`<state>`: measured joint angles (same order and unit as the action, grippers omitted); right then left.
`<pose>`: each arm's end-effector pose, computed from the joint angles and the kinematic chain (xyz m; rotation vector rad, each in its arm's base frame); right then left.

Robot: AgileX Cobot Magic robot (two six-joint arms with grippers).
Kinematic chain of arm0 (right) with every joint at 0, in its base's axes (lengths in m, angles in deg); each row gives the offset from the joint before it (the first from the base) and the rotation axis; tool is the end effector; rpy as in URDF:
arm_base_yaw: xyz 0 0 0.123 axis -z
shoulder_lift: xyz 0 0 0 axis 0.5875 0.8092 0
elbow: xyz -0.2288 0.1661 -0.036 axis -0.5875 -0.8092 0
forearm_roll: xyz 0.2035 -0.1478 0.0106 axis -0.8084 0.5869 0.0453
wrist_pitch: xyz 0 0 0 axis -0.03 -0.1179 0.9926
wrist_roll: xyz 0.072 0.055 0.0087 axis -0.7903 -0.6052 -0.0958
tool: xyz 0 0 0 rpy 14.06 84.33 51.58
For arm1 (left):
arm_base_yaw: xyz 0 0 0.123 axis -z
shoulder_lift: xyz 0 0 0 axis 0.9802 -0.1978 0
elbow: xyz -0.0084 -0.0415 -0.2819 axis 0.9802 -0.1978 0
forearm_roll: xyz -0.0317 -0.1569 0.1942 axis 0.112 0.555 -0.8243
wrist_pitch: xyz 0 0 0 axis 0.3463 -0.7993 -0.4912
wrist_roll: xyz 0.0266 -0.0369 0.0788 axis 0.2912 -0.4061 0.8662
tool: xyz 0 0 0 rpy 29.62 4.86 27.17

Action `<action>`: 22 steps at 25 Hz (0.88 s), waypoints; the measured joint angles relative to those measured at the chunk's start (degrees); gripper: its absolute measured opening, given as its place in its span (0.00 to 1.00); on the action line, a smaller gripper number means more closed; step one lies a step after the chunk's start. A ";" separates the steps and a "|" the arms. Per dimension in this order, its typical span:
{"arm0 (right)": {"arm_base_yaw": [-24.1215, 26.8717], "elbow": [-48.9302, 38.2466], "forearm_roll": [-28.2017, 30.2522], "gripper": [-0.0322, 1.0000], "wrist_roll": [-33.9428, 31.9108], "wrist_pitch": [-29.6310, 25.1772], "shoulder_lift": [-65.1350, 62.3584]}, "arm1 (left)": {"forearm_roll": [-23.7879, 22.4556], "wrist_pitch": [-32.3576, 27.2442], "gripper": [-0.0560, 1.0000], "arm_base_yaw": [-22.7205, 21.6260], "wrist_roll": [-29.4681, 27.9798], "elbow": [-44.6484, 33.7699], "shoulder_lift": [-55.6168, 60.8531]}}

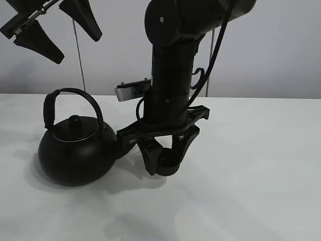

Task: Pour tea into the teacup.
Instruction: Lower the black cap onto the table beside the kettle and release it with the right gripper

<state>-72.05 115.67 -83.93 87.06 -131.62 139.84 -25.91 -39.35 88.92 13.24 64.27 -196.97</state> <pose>0.3514 0.2566 0.1489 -0.9401 2.9053 0.0540 0.3885 -0.1177 0.2935 0.3322 2.6976 -0.7930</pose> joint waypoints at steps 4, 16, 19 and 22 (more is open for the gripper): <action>0.00 0.00 0.00 0.42 0.00 1.61 0.06 | 0.00 0.00 0.65 0.00 0.00 0.00 0.00; 0.00 0.00 -0.32 0.42 1.37 2.16 0.06 | 0.00 0.04 0.65 0.00 0.00 0.00 0.00; 0.00 0.00 -0.25 0.42 1.37 1.57 0.17 | 0.00 0.04 0.65 0.00 0.00 0.00 0.00; 0.00 0.00 -0.25 0.42 1.54 1.54 0.62 | 0.00 0.04 0.65 0.00 0.00 0.00 0.00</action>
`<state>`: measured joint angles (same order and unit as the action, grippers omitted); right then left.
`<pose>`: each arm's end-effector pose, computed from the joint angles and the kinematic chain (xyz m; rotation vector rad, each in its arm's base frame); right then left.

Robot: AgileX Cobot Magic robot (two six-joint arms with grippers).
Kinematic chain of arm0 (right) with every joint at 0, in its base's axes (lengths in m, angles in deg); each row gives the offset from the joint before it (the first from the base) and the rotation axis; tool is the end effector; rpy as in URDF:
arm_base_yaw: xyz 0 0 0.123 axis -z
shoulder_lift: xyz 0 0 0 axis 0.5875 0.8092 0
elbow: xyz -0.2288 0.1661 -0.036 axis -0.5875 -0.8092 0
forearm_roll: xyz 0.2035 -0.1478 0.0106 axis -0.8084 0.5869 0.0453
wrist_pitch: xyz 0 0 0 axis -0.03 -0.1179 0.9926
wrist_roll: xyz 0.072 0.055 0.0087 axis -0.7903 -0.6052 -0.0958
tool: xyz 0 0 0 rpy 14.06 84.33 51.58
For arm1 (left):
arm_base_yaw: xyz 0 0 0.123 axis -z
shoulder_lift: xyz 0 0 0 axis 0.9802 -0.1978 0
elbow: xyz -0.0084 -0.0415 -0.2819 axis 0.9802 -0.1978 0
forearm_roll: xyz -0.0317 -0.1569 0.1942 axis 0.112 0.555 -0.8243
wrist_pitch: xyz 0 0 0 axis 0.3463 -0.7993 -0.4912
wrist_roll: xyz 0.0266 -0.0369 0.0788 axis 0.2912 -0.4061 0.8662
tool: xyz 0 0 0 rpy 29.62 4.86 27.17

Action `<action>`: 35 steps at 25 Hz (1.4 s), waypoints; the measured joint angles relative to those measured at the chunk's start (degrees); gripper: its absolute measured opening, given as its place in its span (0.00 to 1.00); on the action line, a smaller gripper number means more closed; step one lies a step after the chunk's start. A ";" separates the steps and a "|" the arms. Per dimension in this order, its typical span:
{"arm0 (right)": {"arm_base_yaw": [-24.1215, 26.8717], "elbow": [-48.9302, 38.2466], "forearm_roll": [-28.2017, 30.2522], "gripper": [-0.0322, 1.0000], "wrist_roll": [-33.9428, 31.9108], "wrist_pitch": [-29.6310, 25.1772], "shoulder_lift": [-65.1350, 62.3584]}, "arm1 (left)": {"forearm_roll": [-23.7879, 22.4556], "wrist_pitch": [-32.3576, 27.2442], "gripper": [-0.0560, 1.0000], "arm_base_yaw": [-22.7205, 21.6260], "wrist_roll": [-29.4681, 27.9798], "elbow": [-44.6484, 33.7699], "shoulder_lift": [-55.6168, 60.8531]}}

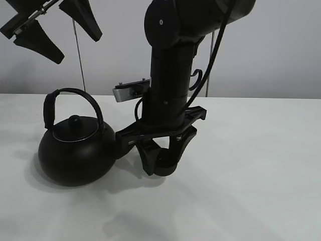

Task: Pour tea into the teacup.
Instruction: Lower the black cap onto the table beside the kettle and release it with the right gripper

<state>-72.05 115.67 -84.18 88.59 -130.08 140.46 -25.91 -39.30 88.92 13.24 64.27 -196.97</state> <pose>0.3534 0.2584 0.1444 -0.9707 2.8795 0.0646 0.3886 -0.1177 0.2935 0.3318 2.6969 -0.7926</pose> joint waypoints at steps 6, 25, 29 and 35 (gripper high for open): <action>0.00 0.00 0.18 0.42 0.02 -0.60 1.28 | 0.00 0.00 0.65 0.00 0.00 0.00 0.00; 0.00 0.00 0.17 0.43 0.06 0.56 2.53 | 0.00 0.00 0.65 0.00 0.00 0.00 0.00; 0.00 0.00 0.17 0.51 0.06 0.56 1.78 | 0.00 0.00 0.65 0.00 0.00 0.00 0.00; 0.00 0.00 0.12 0.58 0.06 0.56 0.49 | 0.00 0.00 0.65 0.00 0.00 0.00 0.00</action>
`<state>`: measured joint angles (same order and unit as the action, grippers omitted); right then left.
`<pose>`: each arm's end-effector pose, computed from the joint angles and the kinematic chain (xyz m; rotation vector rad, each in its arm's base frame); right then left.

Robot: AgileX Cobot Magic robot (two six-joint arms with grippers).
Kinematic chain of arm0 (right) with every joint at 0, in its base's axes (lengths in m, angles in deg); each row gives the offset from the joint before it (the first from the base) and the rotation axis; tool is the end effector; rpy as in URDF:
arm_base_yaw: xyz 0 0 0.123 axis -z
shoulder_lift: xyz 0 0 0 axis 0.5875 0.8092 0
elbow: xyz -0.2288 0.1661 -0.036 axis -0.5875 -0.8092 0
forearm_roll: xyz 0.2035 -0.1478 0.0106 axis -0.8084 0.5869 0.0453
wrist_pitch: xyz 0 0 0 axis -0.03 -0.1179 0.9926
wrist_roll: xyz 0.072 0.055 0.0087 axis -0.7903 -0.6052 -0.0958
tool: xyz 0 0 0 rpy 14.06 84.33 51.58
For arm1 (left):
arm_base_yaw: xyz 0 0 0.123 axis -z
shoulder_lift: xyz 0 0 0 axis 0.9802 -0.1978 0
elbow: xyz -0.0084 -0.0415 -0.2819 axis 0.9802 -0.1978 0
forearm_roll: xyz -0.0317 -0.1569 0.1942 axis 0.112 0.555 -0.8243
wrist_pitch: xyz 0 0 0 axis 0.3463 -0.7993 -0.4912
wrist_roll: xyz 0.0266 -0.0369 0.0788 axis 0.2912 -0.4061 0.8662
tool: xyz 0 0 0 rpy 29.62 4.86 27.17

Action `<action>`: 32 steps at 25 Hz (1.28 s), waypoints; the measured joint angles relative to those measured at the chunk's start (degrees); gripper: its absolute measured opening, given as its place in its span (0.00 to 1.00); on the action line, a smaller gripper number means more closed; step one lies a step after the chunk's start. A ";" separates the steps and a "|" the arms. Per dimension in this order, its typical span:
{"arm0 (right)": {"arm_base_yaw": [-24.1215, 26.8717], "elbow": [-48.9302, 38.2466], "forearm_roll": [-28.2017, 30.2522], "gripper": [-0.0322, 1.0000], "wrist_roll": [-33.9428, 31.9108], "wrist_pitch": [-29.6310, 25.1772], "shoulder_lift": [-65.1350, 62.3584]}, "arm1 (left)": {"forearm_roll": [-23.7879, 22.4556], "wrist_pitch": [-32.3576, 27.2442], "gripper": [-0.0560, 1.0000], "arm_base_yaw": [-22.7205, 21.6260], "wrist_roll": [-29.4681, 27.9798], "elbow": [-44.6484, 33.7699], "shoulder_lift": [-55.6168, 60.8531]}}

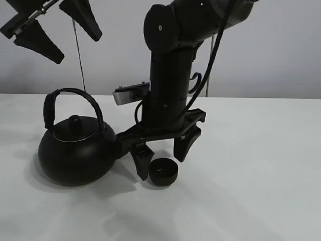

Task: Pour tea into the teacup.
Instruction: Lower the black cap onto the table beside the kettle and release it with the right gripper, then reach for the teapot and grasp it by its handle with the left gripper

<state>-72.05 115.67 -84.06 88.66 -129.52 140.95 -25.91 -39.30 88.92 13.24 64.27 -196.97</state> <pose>0.3543 0.2589 0.1408 -0.9733 2.8768 0.0623 0.3886 -0.1177 0.2935 0.3318 2.6969 -0.7926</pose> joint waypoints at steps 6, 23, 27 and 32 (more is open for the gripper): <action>0.00 0.00 0.23 0.58 0.00 -0.75 -3.29 | 0.00 0.02 0.65 0.00 0.00 0.00 0.00; 5.33 -0.02 1.85 0.58 -3.98 -3.24 -11.91 | 0.00 0.06 0.65 0.00 0.00 0.00 0.00; 12.88 -0.02 5.45 0.58 -5.68 -4.17 -15.97 | 0.00 0.06 0.65 0.00 0.00 0.00 0.00; 27.16 -0.02 11.28 0.58 -6.03 -4.94 -21.74 | 0.00 0.08 0.65 0.00 0.00 0.00 0.00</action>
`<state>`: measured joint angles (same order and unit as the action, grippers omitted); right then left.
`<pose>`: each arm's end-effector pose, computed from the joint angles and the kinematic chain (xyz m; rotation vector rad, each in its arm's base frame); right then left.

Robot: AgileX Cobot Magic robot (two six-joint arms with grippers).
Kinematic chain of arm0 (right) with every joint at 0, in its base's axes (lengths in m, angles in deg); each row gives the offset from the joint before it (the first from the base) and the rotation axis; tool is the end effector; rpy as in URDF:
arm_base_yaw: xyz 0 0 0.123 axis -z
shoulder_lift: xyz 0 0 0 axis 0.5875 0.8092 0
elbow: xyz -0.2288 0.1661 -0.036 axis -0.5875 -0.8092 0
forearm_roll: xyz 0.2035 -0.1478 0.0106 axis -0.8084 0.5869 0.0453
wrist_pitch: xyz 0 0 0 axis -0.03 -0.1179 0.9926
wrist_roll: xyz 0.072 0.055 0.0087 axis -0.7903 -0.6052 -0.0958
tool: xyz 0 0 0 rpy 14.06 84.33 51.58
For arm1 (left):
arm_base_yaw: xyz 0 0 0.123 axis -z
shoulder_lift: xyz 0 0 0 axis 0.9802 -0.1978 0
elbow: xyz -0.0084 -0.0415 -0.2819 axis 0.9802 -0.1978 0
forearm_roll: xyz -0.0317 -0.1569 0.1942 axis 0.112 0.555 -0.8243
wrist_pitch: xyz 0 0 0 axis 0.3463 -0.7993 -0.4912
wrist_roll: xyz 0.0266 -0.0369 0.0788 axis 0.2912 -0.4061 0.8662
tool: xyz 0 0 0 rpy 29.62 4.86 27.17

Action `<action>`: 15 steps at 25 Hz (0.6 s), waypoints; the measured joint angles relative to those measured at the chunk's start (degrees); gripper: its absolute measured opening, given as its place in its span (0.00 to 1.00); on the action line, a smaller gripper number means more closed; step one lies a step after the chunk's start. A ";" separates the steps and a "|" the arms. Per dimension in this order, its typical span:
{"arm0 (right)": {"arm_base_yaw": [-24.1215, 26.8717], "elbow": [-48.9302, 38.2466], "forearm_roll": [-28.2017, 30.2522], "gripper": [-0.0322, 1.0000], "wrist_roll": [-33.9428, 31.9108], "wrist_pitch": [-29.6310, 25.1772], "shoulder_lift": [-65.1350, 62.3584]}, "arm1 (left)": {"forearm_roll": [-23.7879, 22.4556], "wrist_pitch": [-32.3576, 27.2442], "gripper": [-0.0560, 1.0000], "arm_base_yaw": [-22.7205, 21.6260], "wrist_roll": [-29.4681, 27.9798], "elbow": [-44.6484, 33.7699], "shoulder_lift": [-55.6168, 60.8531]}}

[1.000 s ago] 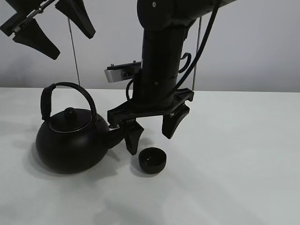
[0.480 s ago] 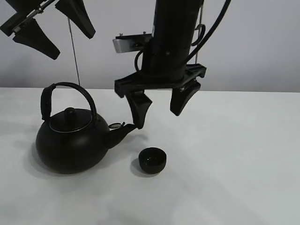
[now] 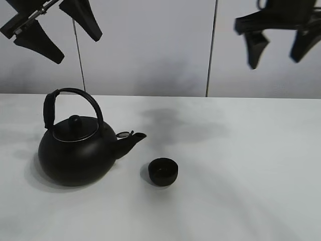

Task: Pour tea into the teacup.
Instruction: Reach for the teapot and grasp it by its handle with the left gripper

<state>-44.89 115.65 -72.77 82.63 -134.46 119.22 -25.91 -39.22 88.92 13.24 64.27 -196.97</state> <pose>0.3917 0.0464 0.2999 -0.1854 2.7085 -0.1816 0.3887 -0.1177 0.2935 0.3310 2.6957 -0.7921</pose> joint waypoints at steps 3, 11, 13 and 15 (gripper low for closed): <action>9.61 -0.23 0.82 0.58 1.52 0.00 -5.06 | 0.00 0.05 0.65 0.00 0.00 0.00 0.00; 27.57 -0.30 -2.85 0.58 6.66 -0.94 -28.31 | 0.00 0.07 0.65 0.00 0.00 0.00 0.00; 27.27 -0.30 -5.08 0.58 8.25 -1.02 -35.67 | 0.00 0.11 0.65 0.00 0.00 0.00 0.00; 25.81 -0.30 -7.64 0.58 10.06 -2.10 -42.41 | 0.00 0.11 0.65 0.00 0.00 0.00 0.00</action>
<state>-19.08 115.34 -80.41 92.70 -136.56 76.81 -25.91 -39.10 88.92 13.24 64.27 -196.97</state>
